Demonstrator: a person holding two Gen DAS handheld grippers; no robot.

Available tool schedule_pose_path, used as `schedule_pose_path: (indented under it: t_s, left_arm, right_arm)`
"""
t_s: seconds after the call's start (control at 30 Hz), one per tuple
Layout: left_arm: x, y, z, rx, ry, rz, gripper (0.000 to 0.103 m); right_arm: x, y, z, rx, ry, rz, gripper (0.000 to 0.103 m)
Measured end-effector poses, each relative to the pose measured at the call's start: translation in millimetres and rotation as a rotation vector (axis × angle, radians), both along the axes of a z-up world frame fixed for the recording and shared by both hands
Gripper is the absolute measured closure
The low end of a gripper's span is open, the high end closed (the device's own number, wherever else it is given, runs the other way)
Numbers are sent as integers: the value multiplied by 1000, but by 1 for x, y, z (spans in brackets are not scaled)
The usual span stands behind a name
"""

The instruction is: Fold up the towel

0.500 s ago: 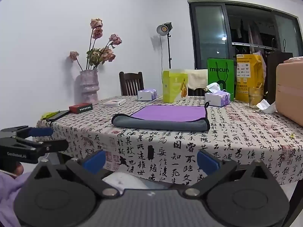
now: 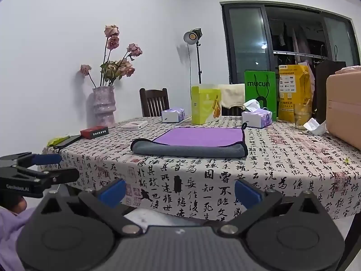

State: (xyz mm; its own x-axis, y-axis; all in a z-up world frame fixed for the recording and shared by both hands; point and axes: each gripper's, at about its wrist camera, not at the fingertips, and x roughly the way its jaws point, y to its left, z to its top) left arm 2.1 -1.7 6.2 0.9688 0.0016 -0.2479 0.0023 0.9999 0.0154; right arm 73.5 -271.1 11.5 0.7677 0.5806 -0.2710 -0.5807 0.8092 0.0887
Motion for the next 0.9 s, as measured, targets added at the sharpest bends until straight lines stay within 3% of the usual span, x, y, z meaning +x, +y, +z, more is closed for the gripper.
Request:
schedule_pose_path:
  t_s: [0.9]
  left_arm:
    - [-3, -5, 0, 14, -13, -11, 0]
  right_arm:
    - [2, 2, -2, -3, 6, -1, 0]
